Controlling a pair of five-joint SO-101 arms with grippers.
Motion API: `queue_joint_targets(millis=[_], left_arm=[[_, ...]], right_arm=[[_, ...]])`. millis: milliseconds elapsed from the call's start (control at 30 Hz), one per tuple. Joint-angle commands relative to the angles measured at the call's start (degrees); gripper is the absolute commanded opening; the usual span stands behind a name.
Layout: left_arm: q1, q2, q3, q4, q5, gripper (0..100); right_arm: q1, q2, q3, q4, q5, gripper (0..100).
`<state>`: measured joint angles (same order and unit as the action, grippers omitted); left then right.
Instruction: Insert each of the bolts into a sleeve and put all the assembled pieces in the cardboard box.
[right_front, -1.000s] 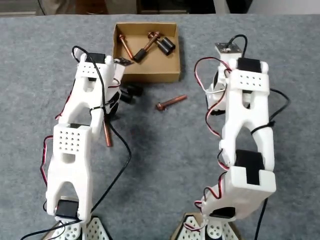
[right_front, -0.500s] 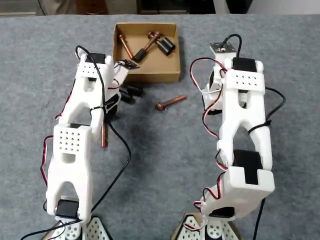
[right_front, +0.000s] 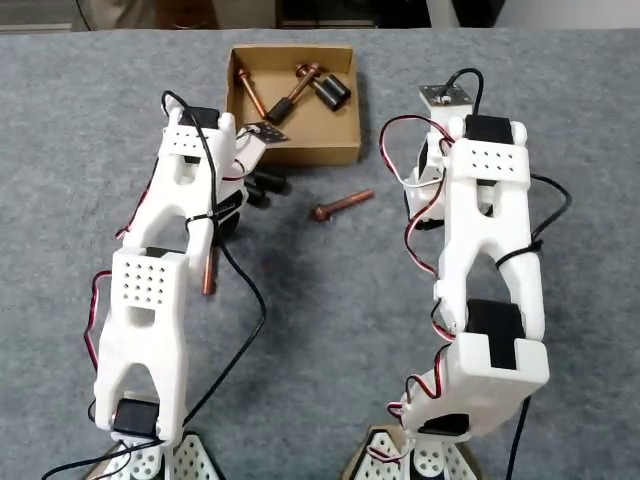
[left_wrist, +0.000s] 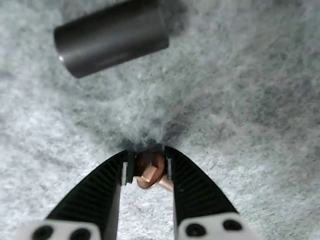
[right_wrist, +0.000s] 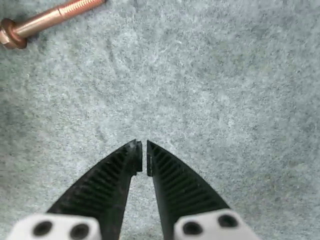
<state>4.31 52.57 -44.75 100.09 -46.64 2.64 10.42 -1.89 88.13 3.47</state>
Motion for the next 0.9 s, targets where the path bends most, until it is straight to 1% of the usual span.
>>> queue_joint_targets(millis=[0, 233, 433, 700, 767, 867], left_arm=[[1.49, -3.03, -0.18, 0.62, -0.26, 2], [1.49, -3.03, 0.18, 0.62, -0.18, 2], [1.85, -3.03, -0.35, 0.62, 3.43, 2], [1.41, -3.03, -0.35, 0.62, 3.43, 2], [1.41, -3.03, -0.26, 0.62, 4.04, 5], [1.32, -3.03, -0.44, 0.62, 6.95, 11]], right_arm=[[-0.92, -0.31, -0.57, -0.7, 0.35, 2.7], [-0.92, -0.31, -0.66, -0.7, 0.35, 2.7], [-0.92, -0.31, -0.66, -0.7, 0.35, 2.7], [-0.92, -0.31, -0.66, -0.7, 0.35, 2.7], [-0.92, -0.31, -0.66, -0.7, 0.35, 2.7], [-0.92, -0.31, -0.66, -0.7, 0.35, 2.7]])
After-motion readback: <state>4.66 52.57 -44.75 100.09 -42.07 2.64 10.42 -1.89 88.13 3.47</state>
